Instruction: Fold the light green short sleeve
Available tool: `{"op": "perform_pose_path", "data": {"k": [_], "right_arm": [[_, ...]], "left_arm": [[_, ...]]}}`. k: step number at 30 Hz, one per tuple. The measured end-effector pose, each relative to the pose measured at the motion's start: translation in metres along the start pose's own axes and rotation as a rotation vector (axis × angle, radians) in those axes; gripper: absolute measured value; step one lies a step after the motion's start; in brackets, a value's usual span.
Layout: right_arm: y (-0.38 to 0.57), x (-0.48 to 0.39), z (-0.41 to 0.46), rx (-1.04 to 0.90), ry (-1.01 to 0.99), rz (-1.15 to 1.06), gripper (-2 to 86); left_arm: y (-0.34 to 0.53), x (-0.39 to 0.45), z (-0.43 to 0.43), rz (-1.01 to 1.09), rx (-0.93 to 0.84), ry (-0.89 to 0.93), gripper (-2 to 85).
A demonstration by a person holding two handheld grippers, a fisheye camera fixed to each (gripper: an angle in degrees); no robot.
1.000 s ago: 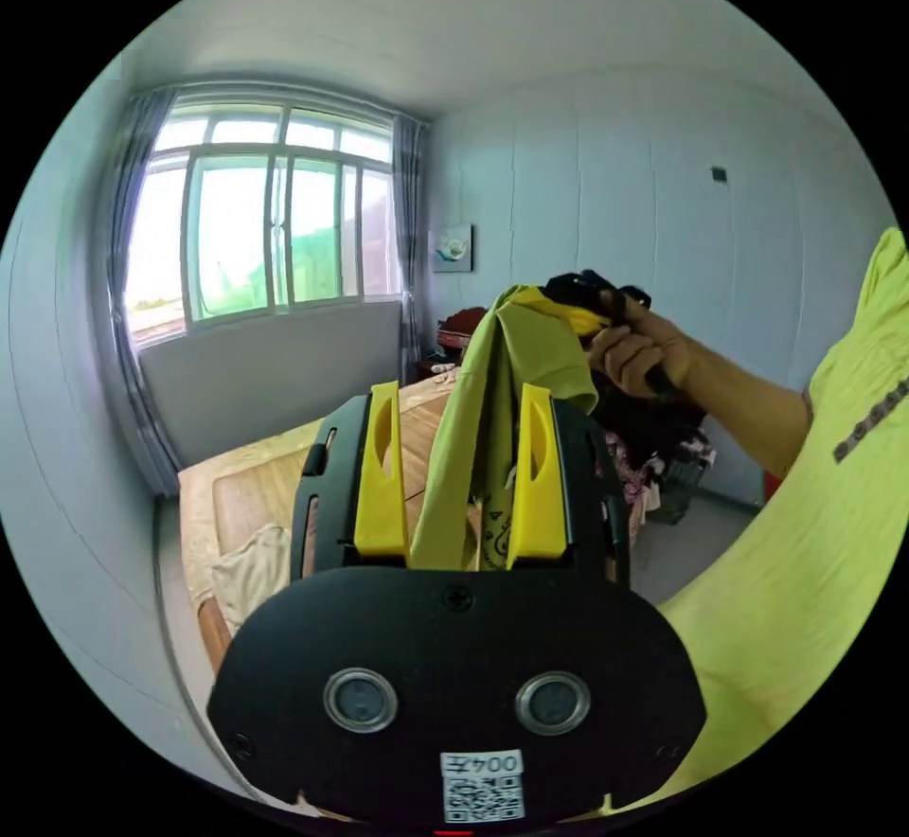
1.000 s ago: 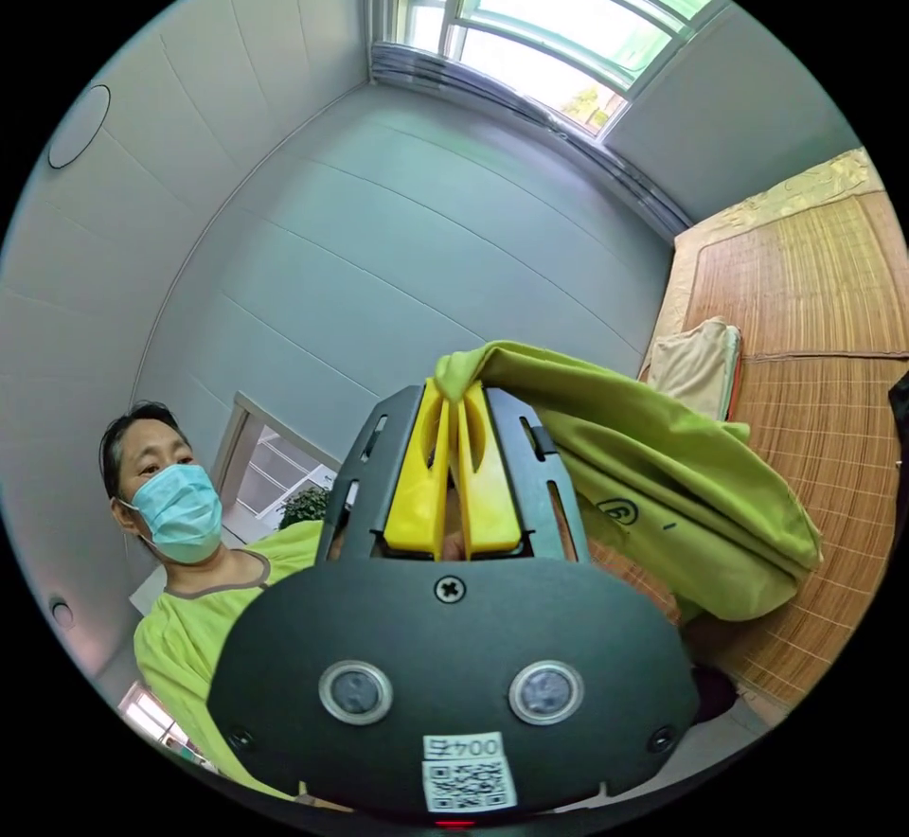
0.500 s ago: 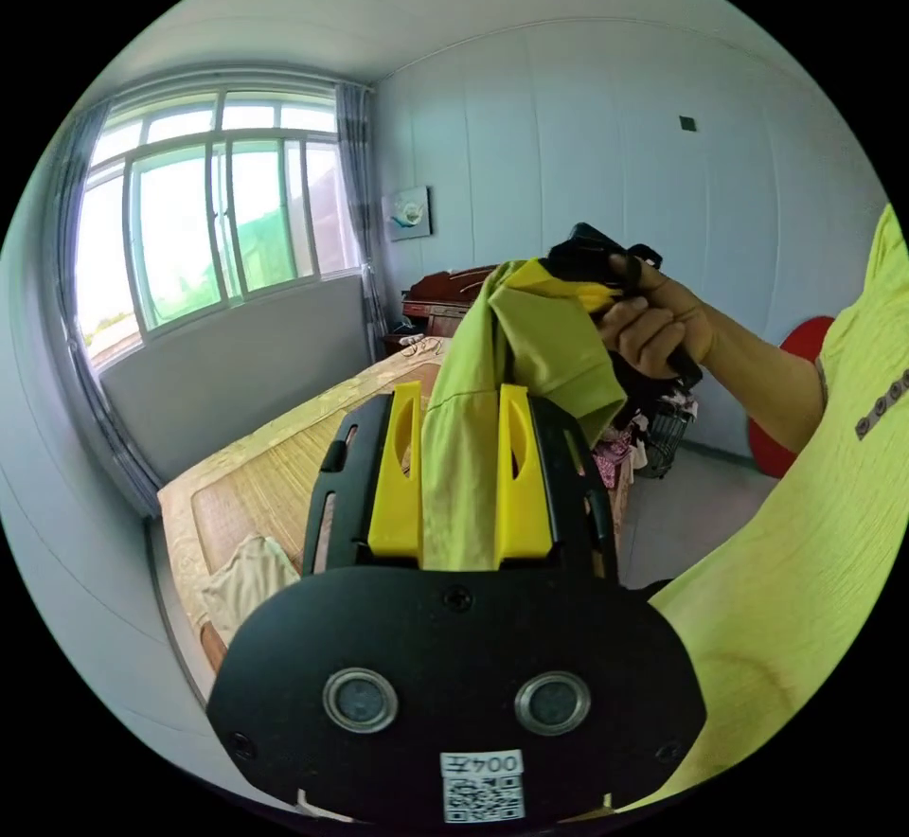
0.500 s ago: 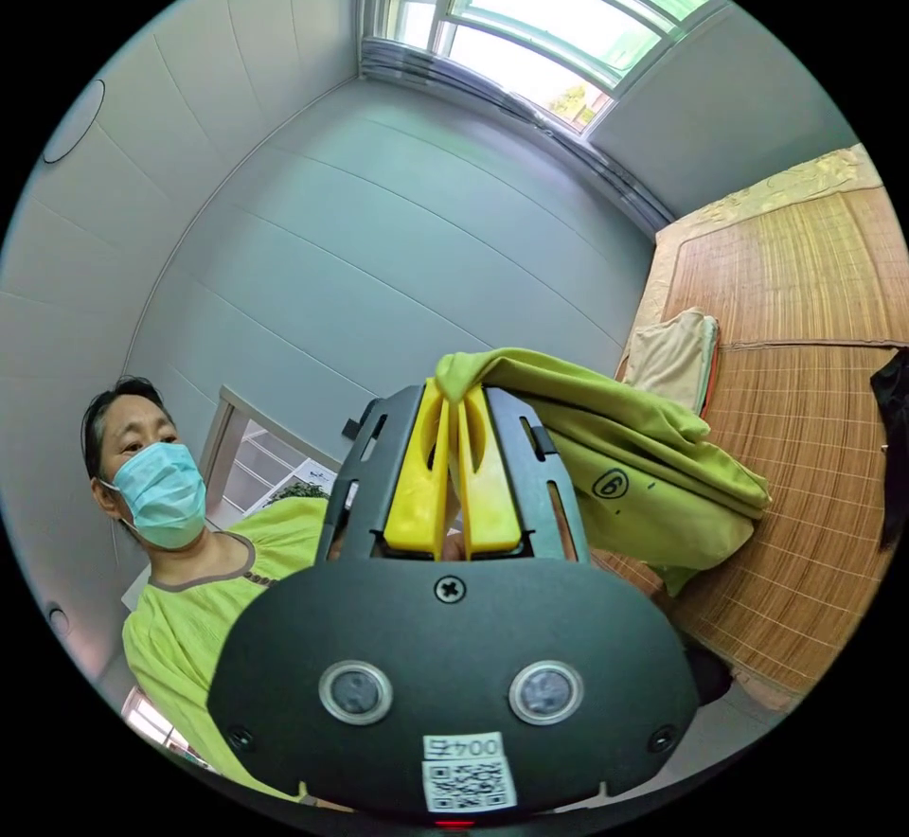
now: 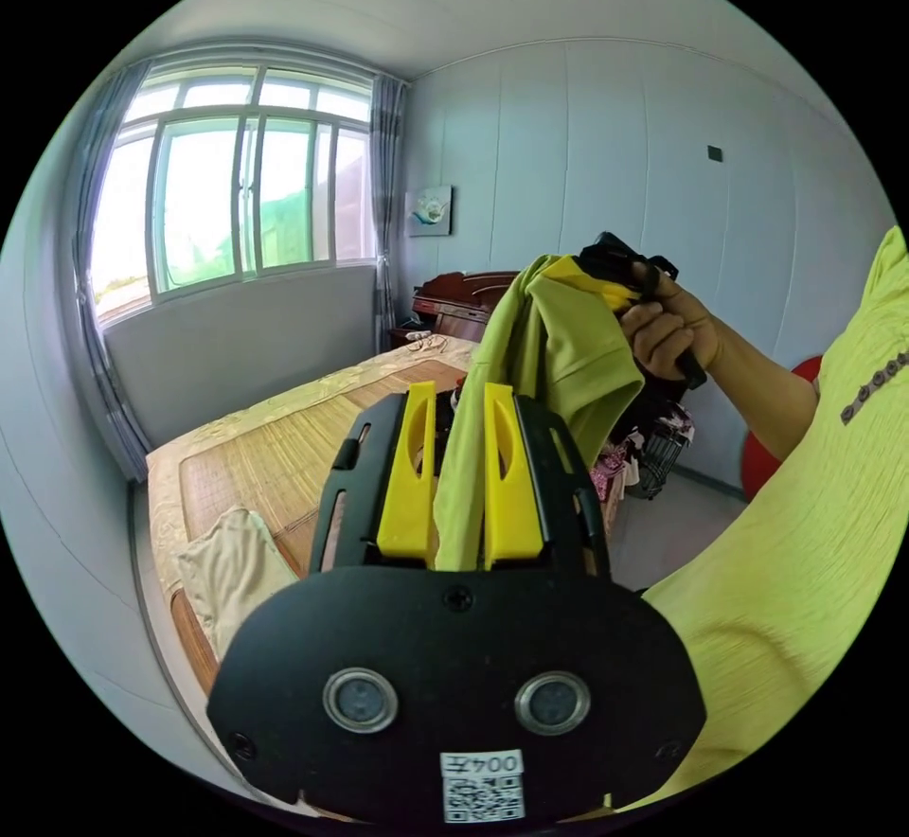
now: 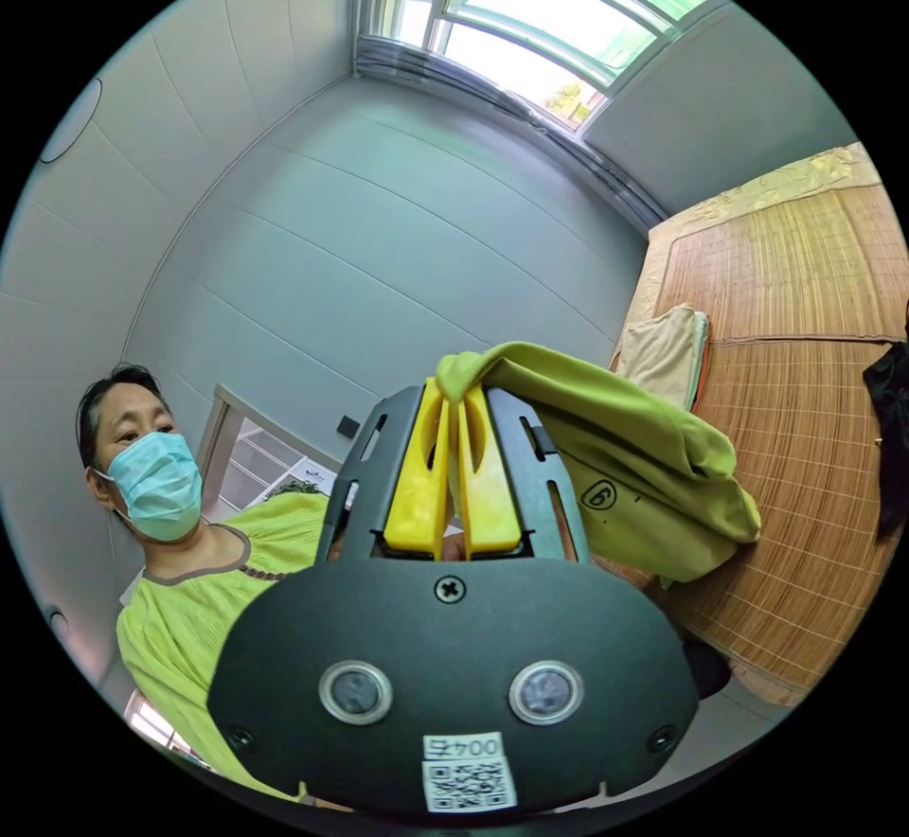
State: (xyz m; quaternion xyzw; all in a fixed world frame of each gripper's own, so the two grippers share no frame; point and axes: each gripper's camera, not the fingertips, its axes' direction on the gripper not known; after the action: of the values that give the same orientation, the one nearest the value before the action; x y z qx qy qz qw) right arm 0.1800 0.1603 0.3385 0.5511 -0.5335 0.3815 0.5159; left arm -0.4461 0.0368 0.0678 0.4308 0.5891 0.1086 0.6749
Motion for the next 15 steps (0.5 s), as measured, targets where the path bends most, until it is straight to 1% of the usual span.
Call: {"op": "perform_pose_path", "data": {"k": [1,5,8,15], "right_arm": [[0.001,0.0,0.0,0.0,-0.002,0.001,-0.7],[0.007,-0.001,0.003,-0.003,-0.008,0.006,-0.7],[0.012,-0.007,0.006,-0.016,-0.01,0.001,-0.7],[0.021,-0.026,0.006,-0.033,0.0,-0.009,-0.6]], "left_arm": [[-0.002,0.005,0.0,0.006,0.011,0.006,8.0],[-0.005,0.015,0.007,0.014,0.013,-0.063,8.5],[-0.007,0.016,0.014,0.02,0.005,-0.019,8.7],[-0.012,0.032,0.03,0.118,-0.027,-0.013,8.8]]}}
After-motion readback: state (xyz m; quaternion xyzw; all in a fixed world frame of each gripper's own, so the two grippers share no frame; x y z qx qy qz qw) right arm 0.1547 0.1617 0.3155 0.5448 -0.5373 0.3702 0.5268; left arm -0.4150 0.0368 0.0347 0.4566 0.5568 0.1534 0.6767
